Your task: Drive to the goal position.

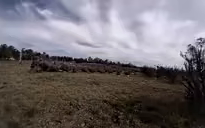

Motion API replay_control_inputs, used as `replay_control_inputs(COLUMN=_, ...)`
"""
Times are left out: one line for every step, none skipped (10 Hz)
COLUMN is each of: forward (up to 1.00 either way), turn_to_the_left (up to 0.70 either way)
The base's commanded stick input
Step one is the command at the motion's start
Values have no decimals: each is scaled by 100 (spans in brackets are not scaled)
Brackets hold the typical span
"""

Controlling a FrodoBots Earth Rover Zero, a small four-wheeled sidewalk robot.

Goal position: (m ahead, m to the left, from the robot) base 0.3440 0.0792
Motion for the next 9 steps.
replay_control_inputs(forward=70, turn_to_the_left=27)
replay_control_inputs(forward=70, turn_to_the_left=27)
replay_control_inputs(forward=70, turn_to_the_left=27)
replay_control_inputs(forward=70, turn_to_the_left=27)
replay_control_inputs(forward=70, turn_to_the_left=27)
replay_control_inputs(forward=70, turn_to_the_left=27)
replay_control_inputs(forward=70, turn_to_the_left=27)
replay_control_inputs(forward=70, turn_to_the_left=27)
replay_control_inputs(forward=66, turn_to_the_left=0)
